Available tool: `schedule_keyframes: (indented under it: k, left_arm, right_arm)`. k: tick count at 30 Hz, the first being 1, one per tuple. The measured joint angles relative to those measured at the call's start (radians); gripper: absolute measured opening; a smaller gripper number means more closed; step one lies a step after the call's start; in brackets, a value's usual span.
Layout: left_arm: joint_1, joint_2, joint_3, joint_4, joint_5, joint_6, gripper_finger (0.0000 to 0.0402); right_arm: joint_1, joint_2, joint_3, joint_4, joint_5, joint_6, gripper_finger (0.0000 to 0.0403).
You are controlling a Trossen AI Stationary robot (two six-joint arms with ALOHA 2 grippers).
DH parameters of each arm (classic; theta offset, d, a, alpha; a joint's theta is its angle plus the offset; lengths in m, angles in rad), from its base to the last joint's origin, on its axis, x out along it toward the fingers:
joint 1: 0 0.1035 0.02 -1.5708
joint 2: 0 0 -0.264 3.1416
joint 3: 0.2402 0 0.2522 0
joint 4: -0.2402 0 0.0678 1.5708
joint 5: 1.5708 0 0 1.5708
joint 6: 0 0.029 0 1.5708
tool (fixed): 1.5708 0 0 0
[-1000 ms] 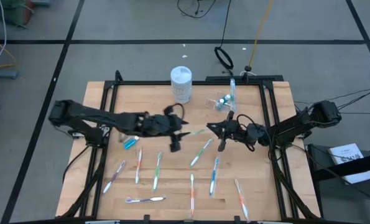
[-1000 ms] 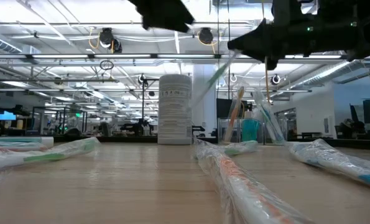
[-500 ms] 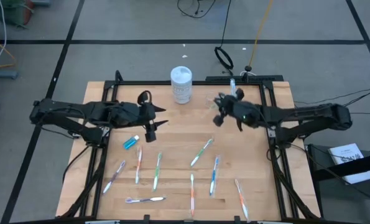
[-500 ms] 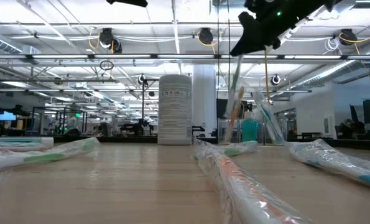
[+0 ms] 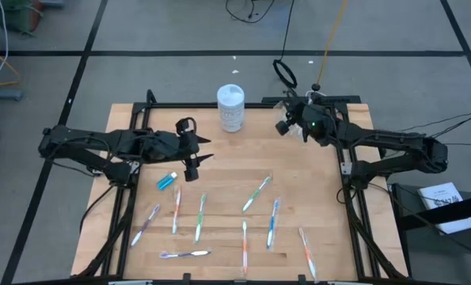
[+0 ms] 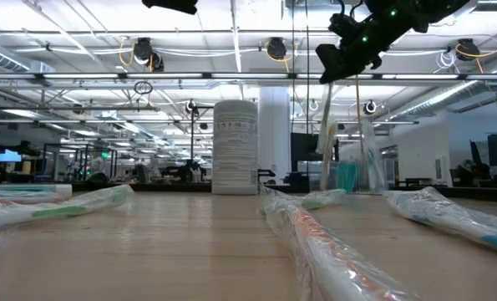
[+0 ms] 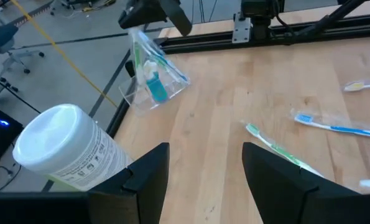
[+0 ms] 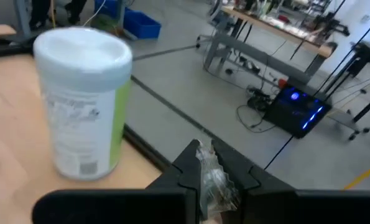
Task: Pick & Place toothbrushing station
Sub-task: Put the white and green toothbrush into the transparent mesh organizer
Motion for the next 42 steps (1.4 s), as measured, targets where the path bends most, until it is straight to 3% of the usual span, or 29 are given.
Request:
schedule_keyframes:
  k: [15,19,24,31,42]
  left_arm:
    - [0.000,0.000,0.000,0.003,0.000,-0.002,0.0209]
    - [0.000,0.000,0.000,0.004,0.000,-0.002,0.0209]
    - [0.000,0.000,0.000,0.004,0.000,-0.006,0.0209]
    - [0.000,0.000,0.000,0.004,0.000,-0.006,0.0209]
    - [0.000,0.000,0.000,0.004,0.000,-0.002,0.0209]
  right_arm:
    - [-0.178,0.001,-0.001,-0.014,-0.031,-0.025,0.0019]
    - [-0.239,0.011,-0.001,-0.017,-0.089,-0.020,0.0019]
    - [-0.295,0.062,-0.001,-0.011,-0.189,0.040,0.0019]
    - [-0.333,0.182,-0.001,0.034,-0.190,0.033,0.0020]
    - [-0.371,0.204,0.000,-0.003,-0.433,0.177,0.0020]
